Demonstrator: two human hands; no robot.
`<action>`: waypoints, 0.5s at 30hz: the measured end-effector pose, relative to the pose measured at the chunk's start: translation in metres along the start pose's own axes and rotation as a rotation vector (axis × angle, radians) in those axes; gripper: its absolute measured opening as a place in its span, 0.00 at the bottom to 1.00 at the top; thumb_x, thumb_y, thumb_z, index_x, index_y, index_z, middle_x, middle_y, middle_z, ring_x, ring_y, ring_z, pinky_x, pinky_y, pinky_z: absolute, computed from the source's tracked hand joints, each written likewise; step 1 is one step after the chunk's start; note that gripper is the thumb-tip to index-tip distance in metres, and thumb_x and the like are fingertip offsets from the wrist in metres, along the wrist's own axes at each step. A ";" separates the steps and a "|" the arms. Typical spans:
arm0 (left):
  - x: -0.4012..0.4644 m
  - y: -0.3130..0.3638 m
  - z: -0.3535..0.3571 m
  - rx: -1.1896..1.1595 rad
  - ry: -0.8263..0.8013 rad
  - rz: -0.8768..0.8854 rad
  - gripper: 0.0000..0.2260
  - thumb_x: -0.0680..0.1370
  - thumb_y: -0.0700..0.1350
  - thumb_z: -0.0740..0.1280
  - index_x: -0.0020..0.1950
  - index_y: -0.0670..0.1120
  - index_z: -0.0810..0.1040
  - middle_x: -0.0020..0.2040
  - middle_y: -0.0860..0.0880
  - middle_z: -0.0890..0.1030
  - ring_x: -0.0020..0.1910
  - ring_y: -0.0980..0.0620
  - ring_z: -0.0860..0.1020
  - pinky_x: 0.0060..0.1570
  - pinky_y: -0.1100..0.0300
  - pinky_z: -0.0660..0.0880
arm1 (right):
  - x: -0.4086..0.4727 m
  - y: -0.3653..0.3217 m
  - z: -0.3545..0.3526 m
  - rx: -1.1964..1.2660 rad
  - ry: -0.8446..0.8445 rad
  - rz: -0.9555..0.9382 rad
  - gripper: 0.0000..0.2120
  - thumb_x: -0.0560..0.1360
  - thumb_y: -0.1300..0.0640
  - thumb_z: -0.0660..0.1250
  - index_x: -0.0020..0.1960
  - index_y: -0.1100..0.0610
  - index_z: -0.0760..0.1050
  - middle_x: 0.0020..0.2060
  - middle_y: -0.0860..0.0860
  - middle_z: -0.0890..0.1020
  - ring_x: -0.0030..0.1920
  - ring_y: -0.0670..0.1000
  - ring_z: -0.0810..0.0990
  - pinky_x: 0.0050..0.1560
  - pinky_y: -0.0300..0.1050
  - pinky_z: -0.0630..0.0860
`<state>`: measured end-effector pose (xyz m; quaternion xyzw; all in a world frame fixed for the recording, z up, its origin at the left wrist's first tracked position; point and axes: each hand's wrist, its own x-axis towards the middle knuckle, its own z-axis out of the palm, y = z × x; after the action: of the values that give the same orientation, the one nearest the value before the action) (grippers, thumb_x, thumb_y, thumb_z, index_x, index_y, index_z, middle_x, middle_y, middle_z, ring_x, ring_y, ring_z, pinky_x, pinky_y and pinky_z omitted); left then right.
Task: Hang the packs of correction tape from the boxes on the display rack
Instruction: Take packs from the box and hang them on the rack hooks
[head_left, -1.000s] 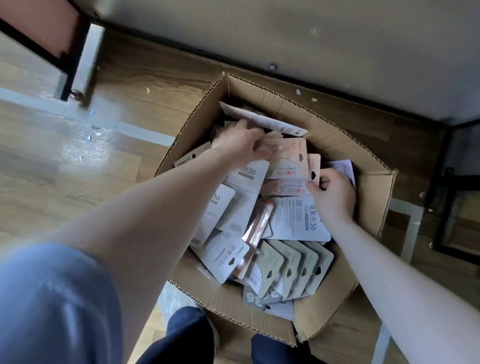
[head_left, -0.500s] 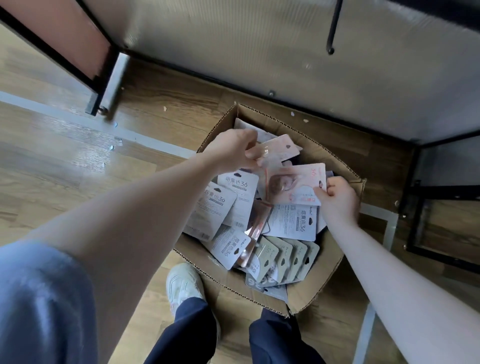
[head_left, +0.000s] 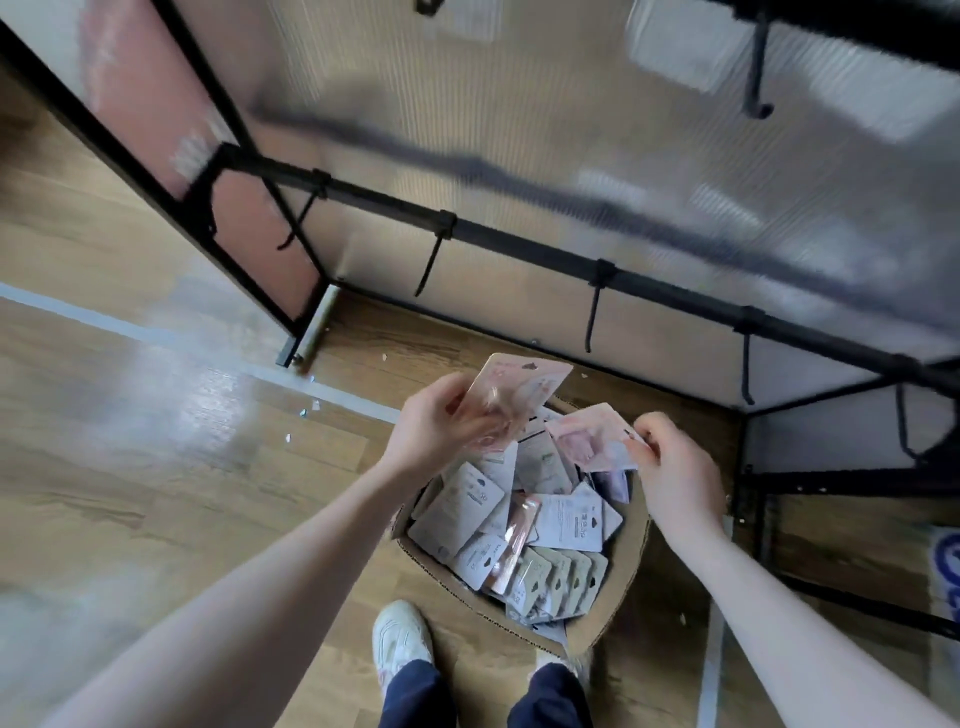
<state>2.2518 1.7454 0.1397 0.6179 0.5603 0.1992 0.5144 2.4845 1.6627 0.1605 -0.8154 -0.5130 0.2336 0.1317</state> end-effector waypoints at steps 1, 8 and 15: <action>-0.009 0.012 -0.010 -0.033 0.007 0.005 0.11 0.68 0.49 0.75 0.46 0.49 0.78 0.43 0.51 0.81 0.42 0.49 0.79 0.43 0.44 0.78 | -0.005 -0.010 -0.013 0.013 0.022 -0.011 0.04 0.77 0.57 0.62 0.44 0.51 0.69 0.37 0.46 0.75 0.33 0.43 0.70 0.28 0.39 0.60; -0.061 0.095 -0.091 -0.137 0.086 0.038 0.10 0.66 0.46 0.77 0.44 0.51 0.78 0.42 0.51 0.82 0.42 0.48 0.80 0.44 0.41 0.77 | -0.040 -0.084 -0.104 0.107 0.218 -0.081 0.02 0.75 0.57 0.66 0.44 0.54 0.76 0.36 0.46 0.78 0.36 0.48 0.75 0.32 0.41 0.70; -0.088 0.155 -0.166 -0.176 0.209 0.083 0.14 0.63 0.52 0.76 0.45 0.56 0.79 0.44 0.50 0.83 0.44 0.49 0.81 0.45 0.46 0.79 | -0.059 -0.143 -0.155 0.171 0.260 -0.163 0.02 0.74 0.55 0.67 0.44 0.52 0.76 0.34 0.44 0.79 0.33 0.46 0.76 0.30 0.46 0.75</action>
<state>2.1649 1.7591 0.3673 0.5690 0.5649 0.3319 0.4969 2.4320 1.6767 0.3727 -0.7802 -0.5346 0.1576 0.2841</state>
